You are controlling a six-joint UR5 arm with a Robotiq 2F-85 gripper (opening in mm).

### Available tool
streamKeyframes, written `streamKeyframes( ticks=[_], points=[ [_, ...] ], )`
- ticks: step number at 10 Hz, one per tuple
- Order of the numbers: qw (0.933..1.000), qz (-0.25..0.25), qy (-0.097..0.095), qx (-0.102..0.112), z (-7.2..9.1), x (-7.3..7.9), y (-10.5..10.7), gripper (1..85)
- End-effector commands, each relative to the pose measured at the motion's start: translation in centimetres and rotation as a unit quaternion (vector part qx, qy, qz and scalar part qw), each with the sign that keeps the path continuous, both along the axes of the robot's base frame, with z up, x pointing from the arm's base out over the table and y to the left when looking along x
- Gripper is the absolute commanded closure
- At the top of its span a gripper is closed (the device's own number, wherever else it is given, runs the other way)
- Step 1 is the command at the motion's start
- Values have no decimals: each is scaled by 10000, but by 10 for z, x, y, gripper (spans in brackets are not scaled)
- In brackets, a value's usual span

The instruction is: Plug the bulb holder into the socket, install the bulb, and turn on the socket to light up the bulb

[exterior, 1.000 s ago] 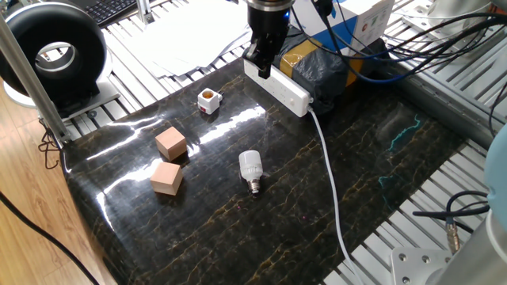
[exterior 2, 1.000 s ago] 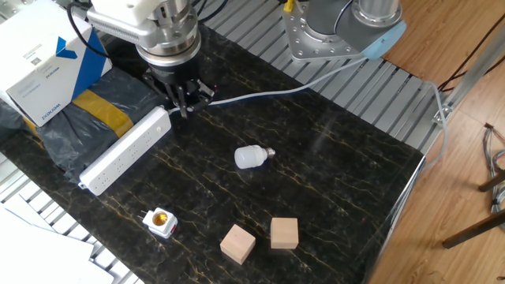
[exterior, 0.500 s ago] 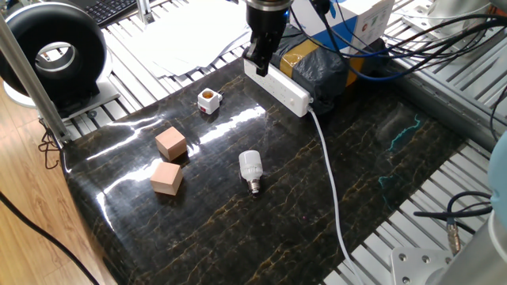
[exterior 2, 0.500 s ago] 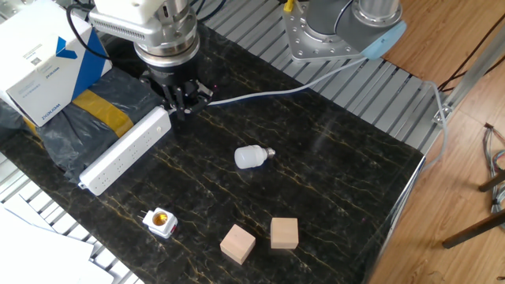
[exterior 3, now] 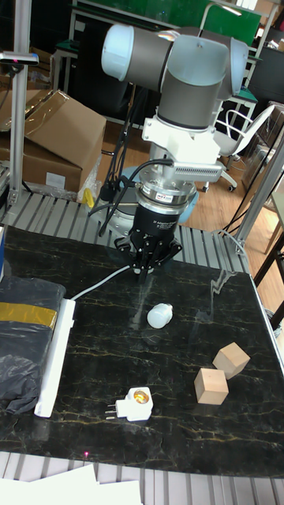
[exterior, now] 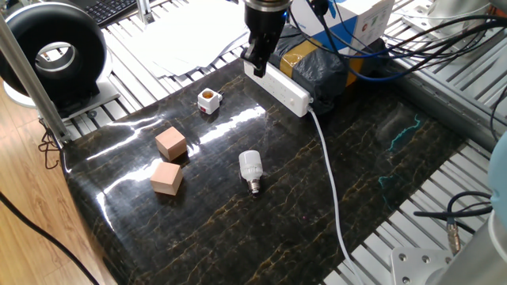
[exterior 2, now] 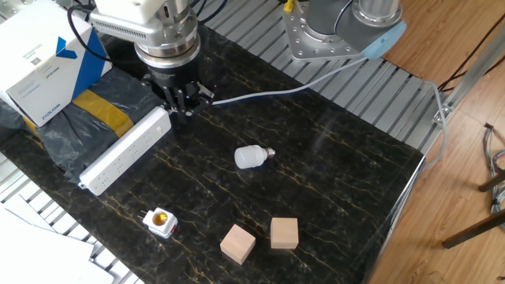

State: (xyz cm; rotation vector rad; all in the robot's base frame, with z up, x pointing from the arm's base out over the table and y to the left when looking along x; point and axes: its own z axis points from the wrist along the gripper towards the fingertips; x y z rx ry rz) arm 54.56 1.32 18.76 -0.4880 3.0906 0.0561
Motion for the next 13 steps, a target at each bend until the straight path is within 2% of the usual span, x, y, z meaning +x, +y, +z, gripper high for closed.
streamKeyframes(
  ticks=[1, 2, 3, 4, 5, 6, 7, 8, 9, 10, 11, 12, 13],
  points=[
    [9989, -188, 427, -83, 2, -22, -4, 847],
    [9992, 23, 392, 31, 2, -20, 1, 847],
    [9994, 144, 264, 148, 2, -14, 7, 847],
    [9994, 188, 263, 80, 2, -14, 4, 847],
    [9996, -17, 271, 114, 2, -14, 6, 847],
    [9981, -179, 346, 470, 4, -17, 24, 847],
    [9987, 8, 301, 406, 3, -16, 21, 847],
    [9986, 303, 118, 423, 3, -7, 21, 847],
    [9986, 481, 61, 221, 2, -5, 11, 830],
    [9967, 776, -25, 238, 3, 1, 11, 567],
    [9934, 1088, 69, 355, 4, 0, 15, 427],
    [9933, 1146, 73, 86, 4, 12, -1, 577],
    [9931, 1158, -7, -163, 6, 29, -13, 720]
  ],
)
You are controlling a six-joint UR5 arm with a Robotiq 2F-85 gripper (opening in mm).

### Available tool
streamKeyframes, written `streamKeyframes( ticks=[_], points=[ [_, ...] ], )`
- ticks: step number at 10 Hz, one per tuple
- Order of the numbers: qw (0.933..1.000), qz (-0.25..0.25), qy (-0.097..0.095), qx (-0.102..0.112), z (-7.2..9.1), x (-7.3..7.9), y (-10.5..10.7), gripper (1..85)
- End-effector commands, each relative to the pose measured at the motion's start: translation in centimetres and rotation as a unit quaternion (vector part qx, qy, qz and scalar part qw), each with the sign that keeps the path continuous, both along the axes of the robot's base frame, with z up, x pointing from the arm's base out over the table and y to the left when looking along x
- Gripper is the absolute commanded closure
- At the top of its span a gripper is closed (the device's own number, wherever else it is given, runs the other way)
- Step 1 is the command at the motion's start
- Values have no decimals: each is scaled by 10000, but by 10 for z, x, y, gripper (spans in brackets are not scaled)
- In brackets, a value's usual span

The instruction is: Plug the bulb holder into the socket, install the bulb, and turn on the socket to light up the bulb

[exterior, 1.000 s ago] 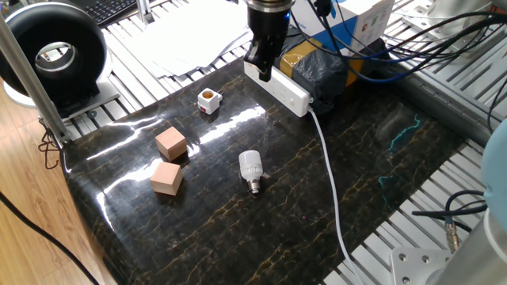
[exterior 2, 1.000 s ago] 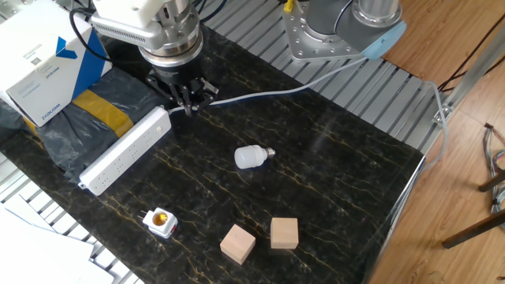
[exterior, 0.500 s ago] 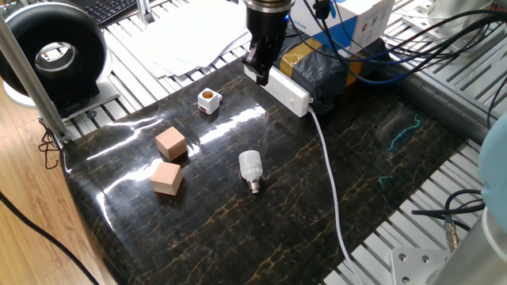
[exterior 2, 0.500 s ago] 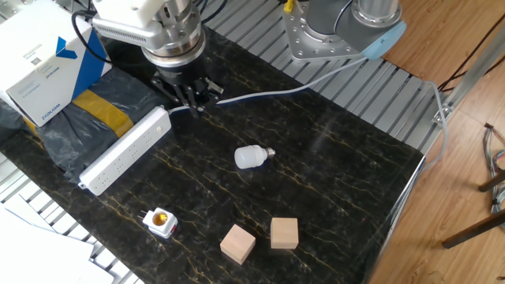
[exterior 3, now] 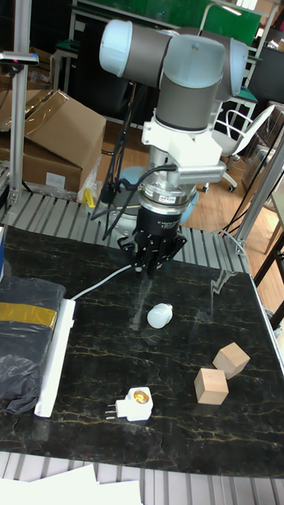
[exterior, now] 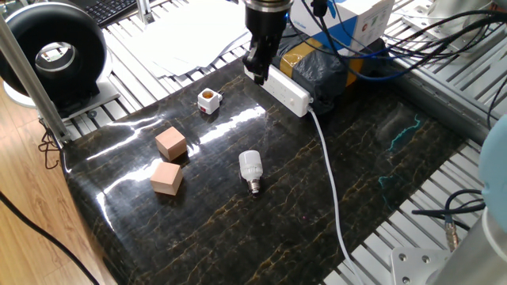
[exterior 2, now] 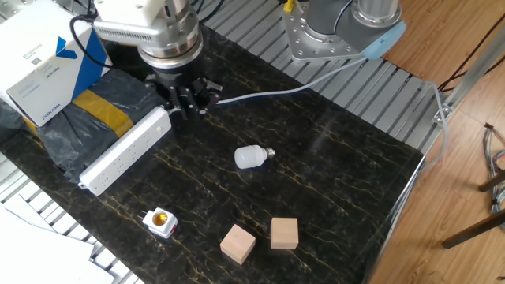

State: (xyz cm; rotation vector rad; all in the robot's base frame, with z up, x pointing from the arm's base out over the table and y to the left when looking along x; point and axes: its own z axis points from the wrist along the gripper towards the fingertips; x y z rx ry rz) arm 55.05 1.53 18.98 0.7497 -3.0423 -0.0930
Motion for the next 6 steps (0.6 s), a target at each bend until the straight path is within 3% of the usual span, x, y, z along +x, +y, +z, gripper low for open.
streamKeyframes(
  ticks=[1, 4, 6],
  points=[
    [9995, 273, -31, -124, 5, 29, -7, 727],
    [9977, 674, 24, 2, 3, 57, 2, 727],
    [9978, 622, 93, -210, 9, 75, -8, 730]
  ],
)
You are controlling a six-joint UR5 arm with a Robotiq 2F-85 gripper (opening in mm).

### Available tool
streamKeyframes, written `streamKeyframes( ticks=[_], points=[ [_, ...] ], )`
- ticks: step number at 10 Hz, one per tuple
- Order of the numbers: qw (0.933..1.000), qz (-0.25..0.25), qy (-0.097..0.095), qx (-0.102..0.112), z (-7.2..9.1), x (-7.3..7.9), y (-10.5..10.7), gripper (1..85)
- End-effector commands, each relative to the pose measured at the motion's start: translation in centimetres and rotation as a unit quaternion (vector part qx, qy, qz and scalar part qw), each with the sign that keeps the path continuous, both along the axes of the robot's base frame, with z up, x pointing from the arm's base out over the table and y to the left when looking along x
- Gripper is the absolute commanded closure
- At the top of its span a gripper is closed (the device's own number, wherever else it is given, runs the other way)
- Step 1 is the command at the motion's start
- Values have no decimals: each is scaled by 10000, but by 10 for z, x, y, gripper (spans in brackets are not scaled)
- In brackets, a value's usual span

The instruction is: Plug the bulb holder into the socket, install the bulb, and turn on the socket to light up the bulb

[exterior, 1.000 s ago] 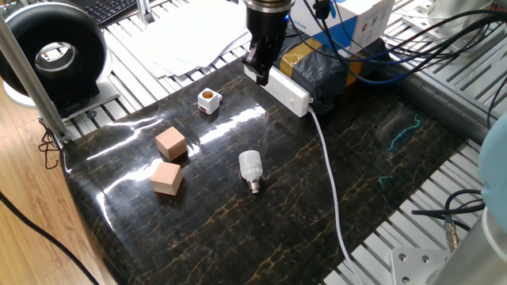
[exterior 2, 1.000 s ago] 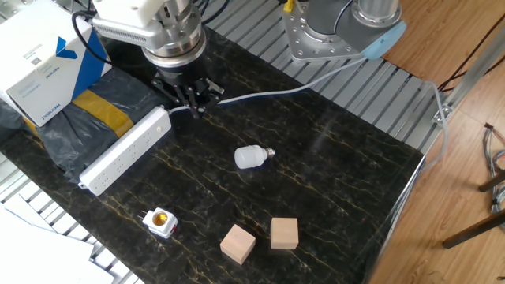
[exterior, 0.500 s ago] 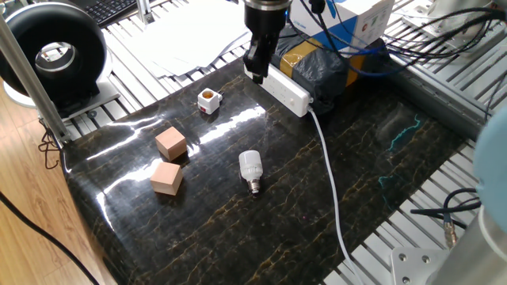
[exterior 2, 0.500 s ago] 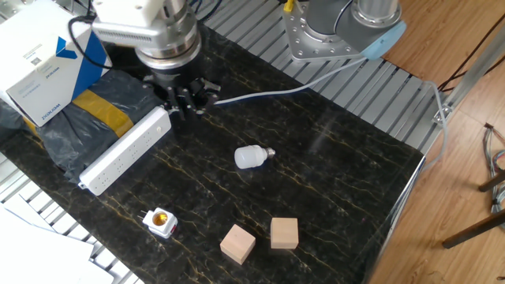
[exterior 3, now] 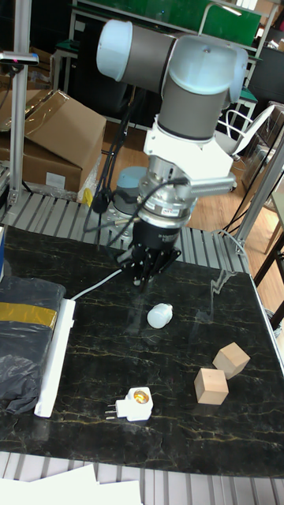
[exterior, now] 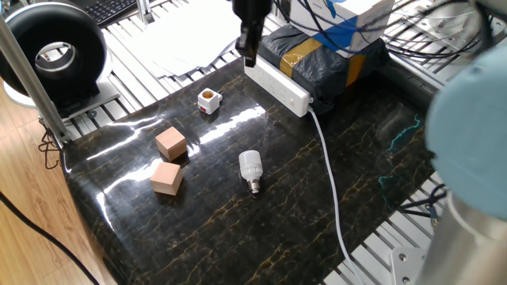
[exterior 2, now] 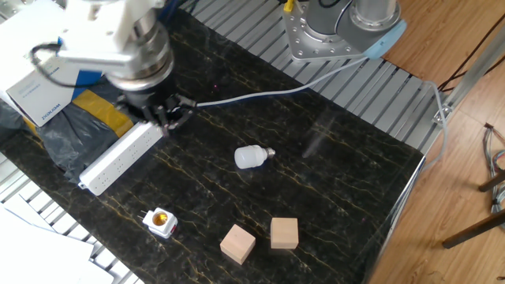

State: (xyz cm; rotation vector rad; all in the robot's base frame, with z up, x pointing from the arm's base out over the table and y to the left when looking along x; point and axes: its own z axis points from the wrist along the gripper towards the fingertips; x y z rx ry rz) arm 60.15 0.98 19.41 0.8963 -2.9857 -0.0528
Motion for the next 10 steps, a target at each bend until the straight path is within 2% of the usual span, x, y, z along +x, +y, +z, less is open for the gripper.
streamKeyframes(
  ticks=[1, 2, 3, 4, 5, 6, 7, 8, 9, 10],
  points=[
    [9999, 51, 115, -37, 2, 31, -2, 743],
    [9999, 67, 91, 86, -2, 35, 4, 743],
    [9996, 295, 9, 54, -5, 39, 2, 743],
    [9988, 486, 20, -94, -5, 38, -6, 737],
    [9977, 670, 94, -75, -5, 34, -6, 707],
    [9912, 1310, 144, -120, -5, 32, -10, 670],
    [9835, 1795, -3, -242, -5, 40, -16, 647],
    [9795, 2006, -47, -159, -5, 42, -12, 643],
    [9761, 2169, -109, 52, -5, 43, 0, 643],
    [9690, 2458, -174, 200, -5, 44, 7, 640]
  ],
)
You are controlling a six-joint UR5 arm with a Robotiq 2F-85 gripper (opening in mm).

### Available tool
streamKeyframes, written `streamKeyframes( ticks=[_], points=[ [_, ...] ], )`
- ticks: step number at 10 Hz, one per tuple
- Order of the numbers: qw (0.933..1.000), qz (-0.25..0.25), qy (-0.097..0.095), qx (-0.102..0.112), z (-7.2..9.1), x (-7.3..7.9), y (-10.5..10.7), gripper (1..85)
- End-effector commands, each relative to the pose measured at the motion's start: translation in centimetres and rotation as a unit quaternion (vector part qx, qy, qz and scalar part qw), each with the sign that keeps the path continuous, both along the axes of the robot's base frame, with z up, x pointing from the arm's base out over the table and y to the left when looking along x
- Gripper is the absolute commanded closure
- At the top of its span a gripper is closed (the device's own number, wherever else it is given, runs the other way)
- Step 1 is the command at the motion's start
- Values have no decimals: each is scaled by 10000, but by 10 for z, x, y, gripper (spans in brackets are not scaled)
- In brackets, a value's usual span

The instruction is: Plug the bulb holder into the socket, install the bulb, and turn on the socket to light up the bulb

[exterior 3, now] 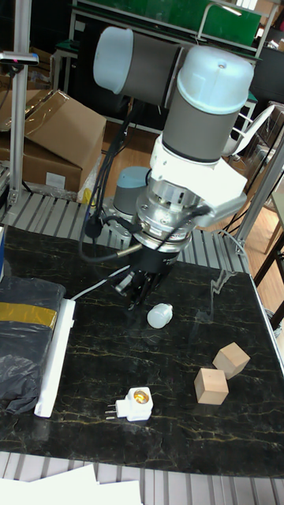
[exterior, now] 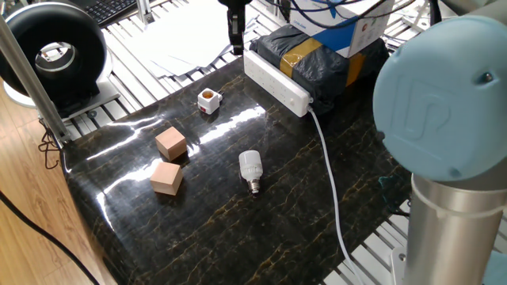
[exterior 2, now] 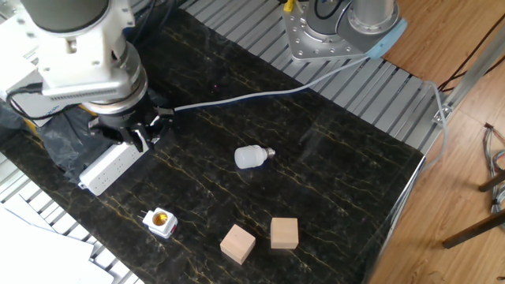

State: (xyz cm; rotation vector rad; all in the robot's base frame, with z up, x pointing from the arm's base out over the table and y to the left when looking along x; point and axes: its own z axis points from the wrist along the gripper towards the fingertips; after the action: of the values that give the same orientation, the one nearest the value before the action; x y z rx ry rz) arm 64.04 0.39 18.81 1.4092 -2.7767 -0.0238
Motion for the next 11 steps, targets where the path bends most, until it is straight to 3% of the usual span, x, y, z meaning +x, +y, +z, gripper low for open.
streamKeyframes(
  ticks=[1, 2, 3, 4, 6, 9, 11],
  points=[
    [9936, 1077, -121, 332, -5, 13, 15, 610],
    [9901, 1375, -121, 275, -13, 24, 15, 497],
    [9868, 1576, -276, 253, -22, 42, 18, 480],
    [9841, 1726, -332, 243, -28, 49, 21, 467],
    [9822, 1850, -276, 182, -43, 53, 24, 467],
    [9788, 2015, -207, 298, -60, 56, 32, 467],
    [9764, 2153, 124, 136, -57, 41, 20, 457]
  ],
)
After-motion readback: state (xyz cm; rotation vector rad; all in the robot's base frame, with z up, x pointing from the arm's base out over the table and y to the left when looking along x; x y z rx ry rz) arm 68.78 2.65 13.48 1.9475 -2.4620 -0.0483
